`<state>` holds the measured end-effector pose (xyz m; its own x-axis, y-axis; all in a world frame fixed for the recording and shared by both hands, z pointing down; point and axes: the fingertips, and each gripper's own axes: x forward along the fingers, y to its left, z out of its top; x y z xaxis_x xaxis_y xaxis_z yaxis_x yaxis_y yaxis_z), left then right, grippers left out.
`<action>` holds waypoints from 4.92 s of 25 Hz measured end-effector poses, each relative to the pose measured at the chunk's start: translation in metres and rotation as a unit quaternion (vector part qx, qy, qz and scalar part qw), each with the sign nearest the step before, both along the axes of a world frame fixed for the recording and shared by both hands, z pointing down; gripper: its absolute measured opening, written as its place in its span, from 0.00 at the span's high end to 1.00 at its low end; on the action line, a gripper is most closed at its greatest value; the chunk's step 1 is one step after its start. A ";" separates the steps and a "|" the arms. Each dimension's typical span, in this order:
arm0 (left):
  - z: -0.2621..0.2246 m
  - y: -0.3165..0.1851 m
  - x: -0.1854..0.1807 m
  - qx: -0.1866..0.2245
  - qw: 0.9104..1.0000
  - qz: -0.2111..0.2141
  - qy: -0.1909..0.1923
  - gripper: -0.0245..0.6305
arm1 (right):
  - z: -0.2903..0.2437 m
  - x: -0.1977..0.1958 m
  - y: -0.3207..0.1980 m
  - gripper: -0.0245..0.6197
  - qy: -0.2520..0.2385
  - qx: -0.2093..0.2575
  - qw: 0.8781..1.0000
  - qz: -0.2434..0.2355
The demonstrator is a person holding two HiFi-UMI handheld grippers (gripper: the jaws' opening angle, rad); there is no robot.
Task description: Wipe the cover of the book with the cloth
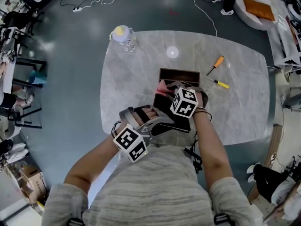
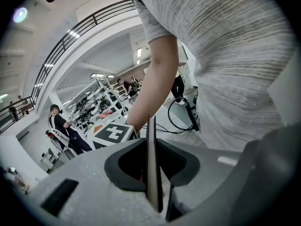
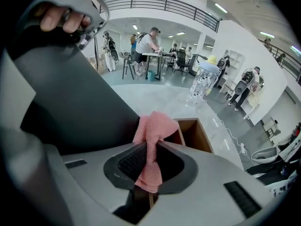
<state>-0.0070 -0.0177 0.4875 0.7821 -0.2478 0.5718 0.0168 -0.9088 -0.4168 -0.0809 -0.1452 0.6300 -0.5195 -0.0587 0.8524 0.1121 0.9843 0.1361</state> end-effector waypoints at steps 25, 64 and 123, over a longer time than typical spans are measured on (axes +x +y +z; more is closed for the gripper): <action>-0.001 -0.001 -0.001 -0.004 1.000 0.007 0.006 0.85 | -0.116 0.016 0.073 0.87 -0.160 -0.136 0.977 -0.026; -0.054 -0.172 -0.002 -0.084 0.988 -0.110 0.069 0.85 | -0.219 0.170 -0.020 0.87 -0.523 -0.030 0.763 0.379; -0.052 -0.123 -0.038 -0.133 0.923 -0.241 0.271 0.92 | -0.209 0.100 0.024 0.87 -0.495 -0.077 0.806 0.315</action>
<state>-0.0451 -0.1408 0.4359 0.8071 -0.5476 0.2209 -0.5603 -0.8283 -0.0063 0.0190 -0.1209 0.4214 -0.8586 -0.5090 0.0604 -0.5043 0.8178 -0.2774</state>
